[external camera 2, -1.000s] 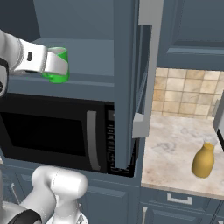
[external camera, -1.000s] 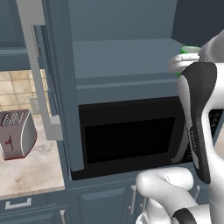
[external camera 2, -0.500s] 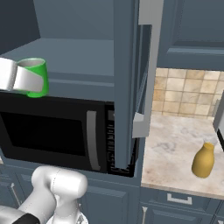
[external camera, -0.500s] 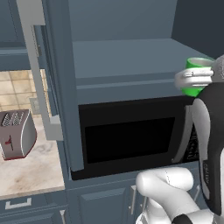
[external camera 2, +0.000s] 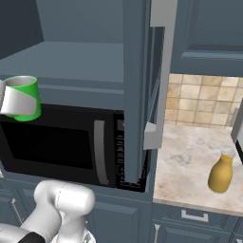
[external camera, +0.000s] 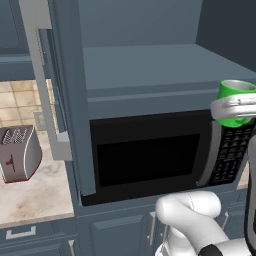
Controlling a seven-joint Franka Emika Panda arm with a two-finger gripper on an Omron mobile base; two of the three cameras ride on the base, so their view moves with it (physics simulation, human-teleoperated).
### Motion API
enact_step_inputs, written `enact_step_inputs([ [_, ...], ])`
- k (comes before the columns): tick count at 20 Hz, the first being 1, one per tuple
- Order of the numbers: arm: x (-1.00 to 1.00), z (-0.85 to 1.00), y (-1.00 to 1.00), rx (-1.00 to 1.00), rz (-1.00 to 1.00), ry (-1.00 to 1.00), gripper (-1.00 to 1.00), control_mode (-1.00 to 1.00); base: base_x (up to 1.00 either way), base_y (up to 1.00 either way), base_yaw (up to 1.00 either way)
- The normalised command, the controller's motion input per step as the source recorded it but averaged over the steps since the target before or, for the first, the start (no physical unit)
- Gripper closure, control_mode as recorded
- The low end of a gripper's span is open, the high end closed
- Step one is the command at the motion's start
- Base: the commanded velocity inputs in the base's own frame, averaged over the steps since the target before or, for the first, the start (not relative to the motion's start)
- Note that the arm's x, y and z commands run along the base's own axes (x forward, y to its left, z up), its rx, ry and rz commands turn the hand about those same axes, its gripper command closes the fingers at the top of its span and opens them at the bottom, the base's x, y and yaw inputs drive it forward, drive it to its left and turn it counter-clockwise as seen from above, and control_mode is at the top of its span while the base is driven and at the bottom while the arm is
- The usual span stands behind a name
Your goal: There is a tray on the dining counter. Grab the cup, mug, and pitcher and place them on the tray. The pitcher may be placed next to the tray if it cannot fit the tray.
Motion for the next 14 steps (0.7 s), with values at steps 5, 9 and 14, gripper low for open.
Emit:
enact_step_inputs([
  [5, 0.00, -0.21, 0.06, -0.02, 0.05, 0.00, 1.00, -1.00, 0.00, 0.00, 0.00],
  [9, 0.00, -0.35, 0.06, -0.05, 0.05, 0.00, 1.00, -1.00, 0.00, 0.00, 0.00],
  [14, 0.00, -0.36, 0.02, -0.05, 0.06, 0.00, 1.00, -1.00, 0.00, 0.00, 0.00],
])
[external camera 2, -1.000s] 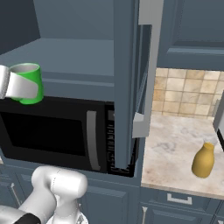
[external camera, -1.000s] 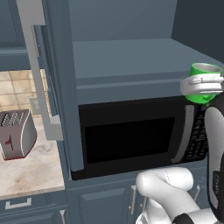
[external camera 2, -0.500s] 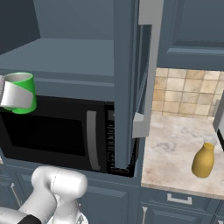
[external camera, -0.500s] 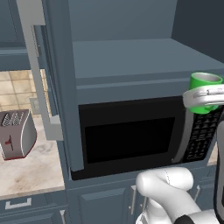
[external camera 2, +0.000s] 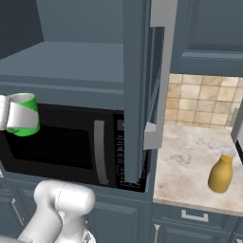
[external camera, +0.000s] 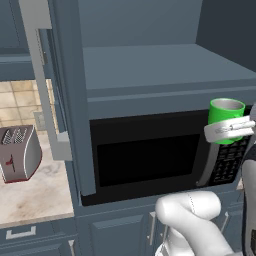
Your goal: There is a tray on the dining counter. Grab the cup, mug, and pitcher and place them on the tray. The pitcher may be placed next to the tray if it cannot fit the tray.
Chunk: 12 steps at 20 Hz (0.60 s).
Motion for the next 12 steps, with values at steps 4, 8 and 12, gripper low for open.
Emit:
enact_step_inputs([
  [4, 0.00, -0.31, 0.00, -0.04, 0.07, 0.00, 1.00, -1.00, 0.00, 0.00, 0.00],
  [8, -0.04, -0.10, 0.00, 0.00, 0.02, 0.01, 1.00, -1.00, 0.00, 0.00, 0.00],
  [12, -0.05, 0.00, 0.00, 0.00, 0.00, 0.00, 1.00, 1.00, -0.26, 0.00, 0.00],
])
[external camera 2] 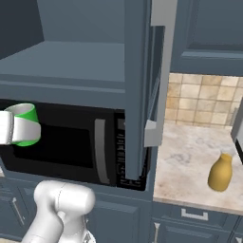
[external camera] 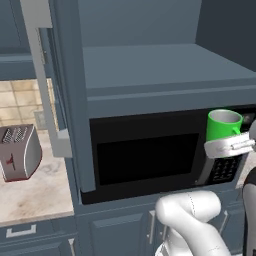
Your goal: There is a tray on the dining counter. Grab the cup, mug, and pitcher and place them on the tray. The pitcher may be placed next to the tray if it cannot fit the tray.
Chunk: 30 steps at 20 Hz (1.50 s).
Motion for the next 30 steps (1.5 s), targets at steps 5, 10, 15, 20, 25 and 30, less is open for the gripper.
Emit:
enact_step_inputs([
  [5, 0.00, 0.00, 0.00, 0.00, 0.00, 0.00, 1.00, 1.00, -0.76, 0.03, 0.00],
  [10, 0.00, 0.00, 0.00, 0.00, 0.00, 0.00, 1.00, 1.00, -0.99, 0.23, -0.12],
  [15, 0.00, 0.00, 0.00, 0.00, 0.00, 0.00, 1.00, 1.00, -0.73, 0.53, -0.50],
  [20, 0.00, 0.00, 0.00, 0.00, 0.00, 0.00, 1.00, 1.00, -0.54, 0.45, -0.70],
  [25, 0.00, 0.00, 0.00, 0.00, 0.00, 0.00, 1.00, 1.00, -0.62, 0.35, -0.79],
  [30, 0.00, 0.00, 0.00, 0.00, 0.00, 0.00, 1.00, 1.00, -0.64, 0.16, -0.87],
])
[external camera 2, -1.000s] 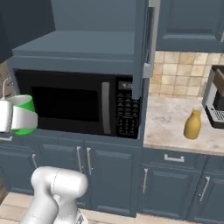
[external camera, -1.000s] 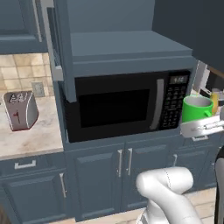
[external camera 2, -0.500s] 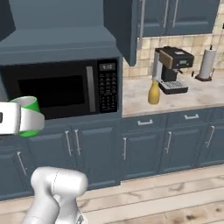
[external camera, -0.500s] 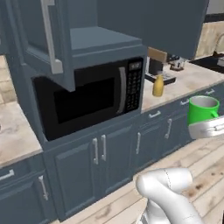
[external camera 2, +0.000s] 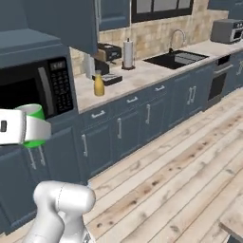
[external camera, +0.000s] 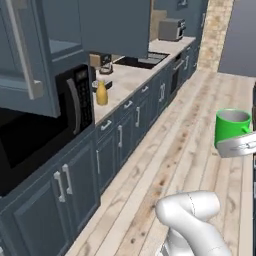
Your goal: There is a tray on the dining counter. Grab the cup, mug, and pitcher and place them on the tray. The pitcher may be placed next to the tray if it cannot fit the tray.
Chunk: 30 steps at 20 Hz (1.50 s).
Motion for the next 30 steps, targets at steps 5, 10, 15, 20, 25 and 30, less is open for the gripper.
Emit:
enact_step_inputs([
  [5, 0.00, 0.00, 0.00, 0.00, 0.00, 0.00, 1.00, 1.00, -0.59, 0.02, -0.93],
  [10, 0.00, 0.00, 0.00, 0.00, 0.00, 0.00, 1.00, 1.00, -0.40, 0.00, -0.92],
  [15, 0.00, 0.00, 0.00, 0.00, 0.00, 0.00, 1.00, 1.00, -0.17, -0.04, -0.77],
  [20, 0.00, 0.00, 0.00, 0.00, 0.00, 0.00, 1.00, 1.00, 0.05, -0.76, -0.05],
  [25, 0.00, 0.00, 0.00, 0.00, 0.00, 0.00, 1.00, 1.00, 0.40, -0.99, 0.00],
  [30, 0.00, 0.00, 0.00, 0.00, 0.00, 0.00, 1.00, 1.00, 0.57, -1.00, 0.00],
])
